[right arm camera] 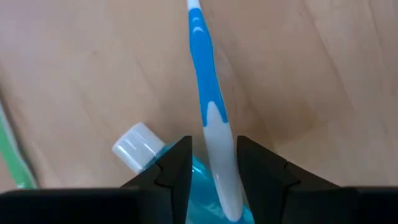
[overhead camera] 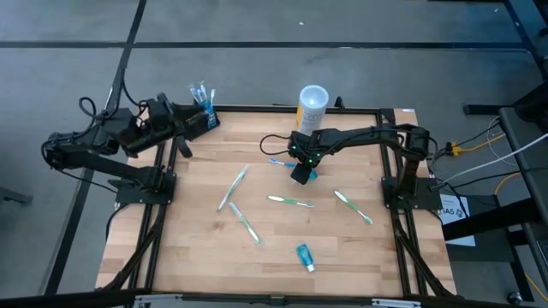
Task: Pick & Place toothbrushing station
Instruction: Put the blue toothbrush into the right section of the black organizer
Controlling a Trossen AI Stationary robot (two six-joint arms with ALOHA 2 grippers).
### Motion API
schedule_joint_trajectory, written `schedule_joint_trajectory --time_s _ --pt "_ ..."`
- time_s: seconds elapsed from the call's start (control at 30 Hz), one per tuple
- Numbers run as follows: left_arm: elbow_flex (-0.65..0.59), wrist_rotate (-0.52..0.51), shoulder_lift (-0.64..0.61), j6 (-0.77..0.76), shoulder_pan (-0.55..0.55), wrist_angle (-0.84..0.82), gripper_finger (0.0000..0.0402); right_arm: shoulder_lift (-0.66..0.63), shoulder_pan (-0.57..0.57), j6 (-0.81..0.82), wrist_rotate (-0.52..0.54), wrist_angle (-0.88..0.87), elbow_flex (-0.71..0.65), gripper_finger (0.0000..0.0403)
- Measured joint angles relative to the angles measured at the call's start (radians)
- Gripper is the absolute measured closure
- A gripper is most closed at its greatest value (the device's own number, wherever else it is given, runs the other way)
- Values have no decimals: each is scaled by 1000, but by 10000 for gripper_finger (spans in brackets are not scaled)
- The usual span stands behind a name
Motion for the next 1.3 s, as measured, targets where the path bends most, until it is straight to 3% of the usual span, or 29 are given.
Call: schedule_joint_trajectory --time_s 0.1,0.27,0.53,0.77,0.97,1.13,1.3 --pt "17 0 0 20 0 -2 272 9 1 0 18 9 0 286" --pt "38 -1 0 33 0 -3 272 9 15 -25 42 22 0 355" --pt "46 -26 -1 48 0 -43 272 -13 58 2 62 41 0 354" --pt "46 -82 15 -56 0 -269 272 -208 134 55 112 195 0 354" --pt "46 -8 71 -143 4 -371 267 -419 187 60 135 385 0 354" --pt "46 96 115 -123 35 -256 232 -513 208 53 154 518 1 354" --pt "46 214 178 -118 106 -99 182 -506 209 31 143 535 1 354"
